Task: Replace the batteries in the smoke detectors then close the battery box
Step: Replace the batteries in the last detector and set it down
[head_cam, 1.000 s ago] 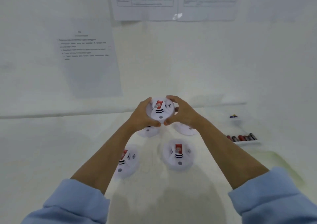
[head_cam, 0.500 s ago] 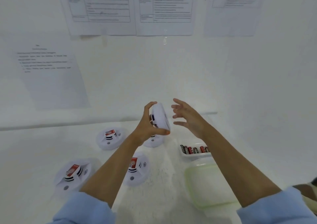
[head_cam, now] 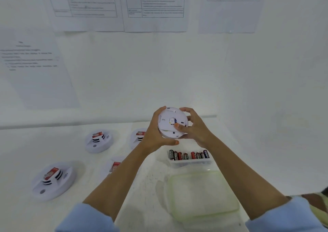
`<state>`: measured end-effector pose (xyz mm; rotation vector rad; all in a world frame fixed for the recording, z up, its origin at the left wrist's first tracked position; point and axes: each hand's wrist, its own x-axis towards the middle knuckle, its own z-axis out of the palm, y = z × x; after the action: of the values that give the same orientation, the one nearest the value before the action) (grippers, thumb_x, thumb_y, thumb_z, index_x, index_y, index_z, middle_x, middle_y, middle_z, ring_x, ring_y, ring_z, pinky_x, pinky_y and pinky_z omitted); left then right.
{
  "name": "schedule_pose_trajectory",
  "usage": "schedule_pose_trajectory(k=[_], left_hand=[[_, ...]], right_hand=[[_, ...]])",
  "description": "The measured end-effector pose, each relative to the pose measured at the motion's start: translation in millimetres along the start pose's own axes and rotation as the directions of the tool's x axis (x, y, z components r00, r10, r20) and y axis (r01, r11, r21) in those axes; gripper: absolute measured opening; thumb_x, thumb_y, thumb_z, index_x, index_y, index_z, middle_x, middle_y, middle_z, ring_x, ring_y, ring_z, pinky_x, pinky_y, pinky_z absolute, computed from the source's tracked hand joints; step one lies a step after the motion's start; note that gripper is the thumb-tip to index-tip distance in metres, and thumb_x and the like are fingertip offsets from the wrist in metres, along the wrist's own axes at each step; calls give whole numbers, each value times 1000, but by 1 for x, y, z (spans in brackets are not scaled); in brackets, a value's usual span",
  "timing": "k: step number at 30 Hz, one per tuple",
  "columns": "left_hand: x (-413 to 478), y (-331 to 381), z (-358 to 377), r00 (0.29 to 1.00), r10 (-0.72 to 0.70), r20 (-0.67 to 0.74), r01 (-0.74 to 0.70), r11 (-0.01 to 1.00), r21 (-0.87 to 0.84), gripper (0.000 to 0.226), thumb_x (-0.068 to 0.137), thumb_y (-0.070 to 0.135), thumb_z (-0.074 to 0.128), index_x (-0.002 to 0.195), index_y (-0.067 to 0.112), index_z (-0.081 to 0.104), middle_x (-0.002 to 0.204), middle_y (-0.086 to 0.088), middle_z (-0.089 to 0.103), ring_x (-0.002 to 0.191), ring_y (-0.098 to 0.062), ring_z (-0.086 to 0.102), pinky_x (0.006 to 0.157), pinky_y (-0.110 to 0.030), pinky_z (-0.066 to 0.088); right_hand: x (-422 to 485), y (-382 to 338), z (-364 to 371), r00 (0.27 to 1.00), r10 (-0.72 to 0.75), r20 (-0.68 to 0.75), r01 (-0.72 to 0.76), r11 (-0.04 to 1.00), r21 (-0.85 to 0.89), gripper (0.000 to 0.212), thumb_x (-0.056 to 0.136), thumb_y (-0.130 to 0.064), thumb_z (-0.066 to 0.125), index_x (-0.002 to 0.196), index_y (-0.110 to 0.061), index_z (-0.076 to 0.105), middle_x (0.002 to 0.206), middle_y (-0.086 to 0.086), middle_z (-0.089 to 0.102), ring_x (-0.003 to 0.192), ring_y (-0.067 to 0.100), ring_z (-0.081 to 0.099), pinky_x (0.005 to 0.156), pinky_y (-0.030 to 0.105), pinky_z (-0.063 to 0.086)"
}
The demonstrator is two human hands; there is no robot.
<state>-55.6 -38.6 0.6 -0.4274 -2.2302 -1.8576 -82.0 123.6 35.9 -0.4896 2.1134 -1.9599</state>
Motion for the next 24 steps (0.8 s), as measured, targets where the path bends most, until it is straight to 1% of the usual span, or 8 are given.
schedule_pose_trajectory(k=[4,6,8,10,12,16,21,24], left_hand=[[4,-4,9,999,1,-47,0,1000,21,114,39,17,88,134,33,26,133,12,40,126,-15,43,90,-38,53],[5,-6,13,997,4,-76,-1,999,39,113,37,24,86,133,29,27,131,11,42,123,-12,44,90,-32,53],[4,-8,15,994,18,-104,-11,998,63,109,38,29,84,132,26,29,128,12,43,119,-7,46,88,-22,51],[3,-9,15,993,25,-118,-16,997,79,108,37,31,83,130,26,29,127,12,44,118,-5,46,87,-15,49],[3,-9,15,992,32,-120,-22,996,87,106,38,30,83,129,26,30,126,11,45,117,-3,48,87,-15,48],[5,-7,14,992,55,-112,-46,995,86,100,36,26,82,123,28,33,126,10,46,110,8,50,86,-10,45],[5,-6,11,994,50,-101,-39,994,106,101,37,29,81,125,25,31,125,12,46,111,8,49,86,-10,45],[7,-5,10,996,43,-83,-34,994,107,103,38,21,83,126,21,30,123,12,45,106,15,49,80,-5,44]], right_hand=[[-3,4,-10,999,-12,35,12,1000,5,52,79,-12,70,120,-27,41,105,4,47,92,15,58,68,39,60],[-3,5,-13,998,-2,58,5,999,-43,53,80,-15,70,122,-28,40,111,6,47,92,15,58,69,35,60],[-2,4,-16,997,-45,57,56,976,-212,58,79,-20,71,126,-28,39,120,5,46,93,16,56,75,29,57],[0,2,-20,982,-182,56,188,880,-436,68,74,-21,75,131,-25,37,124,-4,40,103,14,48,85,25,44],[1,-4,-21,948,-295,121,309,757,-575,72,69,-18,78,130,-20,40,123,-7,39,110,13,40,91,26,37],[5,-16,-16,912,-285,295,405,505,-763,70,67,-22,75,128,-16,42,120,-1,42,103,13,37,90,29,40],[14,-24,-17,898,-221,381,441,443,-781,69,67,-25,76,126,-13,44,116,1,46,102,15,43,84,25,40],[18,-26,-17,890,-219,400,456,396,-797,68,64,-27,78,121,-11,47,112,3,48,100,17,45,79,23,38]])
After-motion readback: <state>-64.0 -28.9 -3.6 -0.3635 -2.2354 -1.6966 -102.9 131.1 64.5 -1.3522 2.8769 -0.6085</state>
